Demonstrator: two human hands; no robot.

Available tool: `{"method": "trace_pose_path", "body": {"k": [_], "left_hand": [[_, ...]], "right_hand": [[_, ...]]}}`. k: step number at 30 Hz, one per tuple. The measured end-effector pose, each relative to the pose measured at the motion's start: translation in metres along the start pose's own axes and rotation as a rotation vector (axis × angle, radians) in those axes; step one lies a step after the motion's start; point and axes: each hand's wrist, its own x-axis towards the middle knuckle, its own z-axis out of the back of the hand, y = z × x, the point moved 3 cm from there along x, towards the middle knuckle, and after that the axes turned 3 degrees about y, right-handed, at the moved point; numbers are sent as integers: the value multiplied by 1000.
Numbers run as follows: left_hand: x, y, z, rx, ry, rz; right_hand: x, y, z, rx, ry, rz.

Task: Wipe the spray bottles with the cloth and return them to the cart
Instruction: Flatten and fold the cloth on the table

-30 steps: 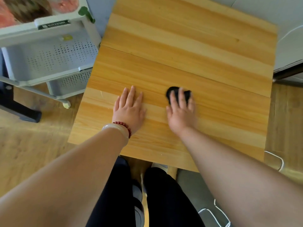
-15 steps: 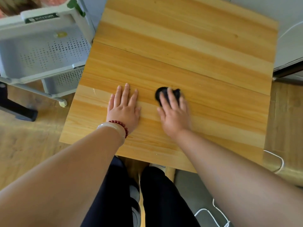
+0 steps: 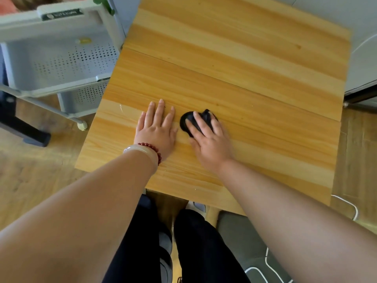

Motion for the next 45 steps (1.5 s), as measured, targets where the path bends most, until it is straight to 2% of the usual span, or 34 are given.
{"method": "trace_pose_path", "body": {"k": [2, 3, 6, 8, 10, 13, 15, 17, 20, 21, 22, 25, 27, 32, 33, 37, 38, 43, 45], "left_hand": [[0, 0, -1, -4, -9, -8], [0, 1, -1, -8, -13, -16], [0, 4, 2, -10, -13, -40], [2, 7, 5, 29, -31, -77], [5, 10, 9, 61, -95, -128], [13, 12, 15, 118, -215, -188], [23, 12, 18, 114, -223, -206], [35, 11, 19, 113, -176, -187], [53, 10, 19, 111, -153, -162], [58, 10, 19, 106, -159, -172], [62, 10, 19, 97, -168, -180], [66, 13, 20, 52, -201, -184], [66, 15, 21, 42, -221, -190], [70, 18, 25, 63, -240, -215], [70, 19, 25, 69, -245, -215], [71, 18, 25, 80, -270, -210], [72, 18, 25, 90, -267, -213], [75, 26, 28, 129, -271, -251], [75, 31, 28, 141, -278, -256]], "right_hand": [[2, -8, 3, -31, 37, 46], [7, -16, 5, -41, 47, -13], [25, -41, 14, 16, 71, -378], [32, -38, 15, 59, 49, -492], [34, -19, 13, 37, 9, -401], [32, 10, 8, -13, -49, -68], [36, 8, 6, -8, -63, -17], [46, -7, 7, 31, -124, -161], [68, -27, 14, 168, -194, -496], [75, -25, 16, 199, -203, -536], [81, -19, 17, 196, -208, -514], [88, 2, 16, 113, -266, -233], [94, -3, 17, 92, -318, -126], [112, -37, 34, 307, -394, -312], [113, -33, 35, 318, -404, -293], [114, 2, 20, 218, -441, -2], [116, 4, 18, 196, -440, 22], [141, -21, 35, 169, -439, -160], [143, -14, 36, 153, -424, -145]]}}
